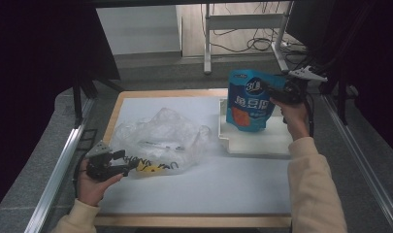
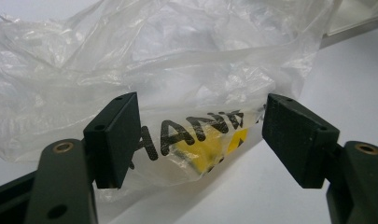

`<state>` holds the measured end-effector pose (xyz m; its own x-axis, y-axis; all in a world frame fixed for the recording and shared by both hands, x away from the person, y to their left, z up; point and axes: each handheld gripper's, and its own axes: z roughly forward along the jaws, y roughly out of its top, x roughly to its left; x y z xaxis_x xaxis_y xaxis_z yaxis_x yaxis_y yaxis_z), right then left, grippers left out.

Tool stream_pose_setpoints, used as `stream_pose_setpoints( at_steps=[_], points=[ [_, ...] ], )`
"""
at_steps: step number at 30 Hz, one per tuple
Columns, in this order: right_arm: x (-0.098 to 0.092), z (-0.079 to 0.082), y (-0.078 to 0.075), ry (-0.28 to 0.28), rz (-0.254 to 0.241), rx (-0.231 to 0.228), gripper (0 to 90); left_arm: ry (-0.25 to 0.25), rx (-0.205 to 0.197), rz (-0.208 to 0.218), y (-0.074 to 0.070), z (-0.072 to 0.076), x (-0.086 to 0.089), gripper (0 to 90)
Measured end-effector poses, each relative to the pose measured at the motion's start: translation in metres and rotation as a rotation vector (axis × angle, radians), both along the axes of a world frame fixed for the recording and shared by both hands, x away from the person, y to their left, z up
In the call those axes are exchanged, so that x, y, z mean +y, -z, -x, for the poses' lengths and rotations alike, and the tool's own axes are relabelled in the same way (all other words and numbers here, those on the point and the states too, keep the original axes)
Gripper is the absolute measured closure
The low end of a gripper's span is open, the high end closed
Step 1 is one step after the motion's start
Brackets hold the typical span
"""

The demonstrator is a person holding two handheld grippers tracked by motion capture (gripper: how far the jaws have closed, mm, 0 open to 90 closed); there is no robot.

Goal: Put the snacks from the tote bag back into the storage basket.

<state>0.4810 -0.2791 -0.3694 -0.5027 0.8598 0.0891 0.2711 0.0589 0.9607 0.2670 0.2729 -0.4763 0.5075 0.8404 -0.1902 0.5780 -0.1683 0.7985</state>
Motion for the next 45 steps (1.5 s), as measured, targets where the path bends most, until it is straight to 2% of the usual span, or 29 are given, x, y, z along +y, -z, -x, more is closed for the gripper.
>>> stream_pose_setpoints(
  at_steps=[10,14,18,23,24,27,29,31,33,35,36,37,38,40,42,43,45],
  points=[
    [-0.014,0.010,0.002,0.033,-0.052,0.040,33.2,0.006,-0.002,0.000,0.000,0.002,-0.001,28.7],
    [-0.017,0.018,0.007,0.053,-0.066,0.056,26.3,0.006,-0.004,0.006,-0.001,0.002,0.000,28.7],
    [-0.020,0.024,0.011,0.062,-0.081,0.068,25.5,0.005,-0.005,0.003,-0.001,0.003,0.000,28.7],
    [-0.024,0.039,0.018,0.056,-0.093,0.076,24.9,0.004,-0.004,0.006,0.000,0.004,0.001,28.7],
    [-0.026,0.047,0.020,0.050,-0.106,0.081,24.1,0.006,-0.006,0.004,0.000,0.004,0.001,28.7],
    [-0.026,0.055,0.023,0.045,-0.101,0.088,23.3,0.005,-0.008,0.005,0.000,0.005,0.002,28.7],
    [-0.025,0.068,0.029,0.031,-0.094,0.094,22.8,0.003,-0.010,0.010,0.000,0.005,0.002,28.7],
    [-0.024,0.071,0.031,0.029,-0.098,0.093,22.7,0.002,-0.010,0.009,-0.001,0.006,0.002,28.7],
    [-0.021,0.083,0.037,0.020,-0.103,0.104,21.8,0.003,-0.013,0.011,-0.001,0.007,0.002,28.7],
    [-0.019,0.087,0.039,0.012,-0.102,0.107,21.5,0.002,-0.014,0.013,-0.002,0.007,0.002,28.7],
    [-0.015,0.096,0.043,-0.003,-0.099,0.113,21.3,0.002,-0.017,0.016,-0.002,0.008,0.002,28.8],
    [-0.015,0.096,0.043,-0.003,-0.099,0.113,21.3,0.000,-0.022,0.020,-0.002,0.008,0.002,28.8],
    [-0.009,0.105,0.047,-0.027,-0.091,0.115,21.2,0.003,-0.026,0.019,-0.003,0.009,0.001,29.0],
    [-0.005,0.109,0.049,-0.041,-0.084,0.120,21.2,0.007,-0.029,0.022,-0.004,0.010,0.000,29.0],
    [0.004,0.117,0.053,-0.072,-0.069,0.132,21.2,0.012,-0.027,0.021,-0.004,0.010,-0.001,29.0],
    [0.014,0.125,0.058,-0.108,-0.050,0.143,21.2,0.014,-0.026,0.021,-0.003,0.010,-0.001,29.0],
    [0.019,0.129,0.061,-0.125,-0.039,0.146,21.2,0.016,-0.023,0.018,-0.003,0.010,-0.003,29.0]
  ],
)
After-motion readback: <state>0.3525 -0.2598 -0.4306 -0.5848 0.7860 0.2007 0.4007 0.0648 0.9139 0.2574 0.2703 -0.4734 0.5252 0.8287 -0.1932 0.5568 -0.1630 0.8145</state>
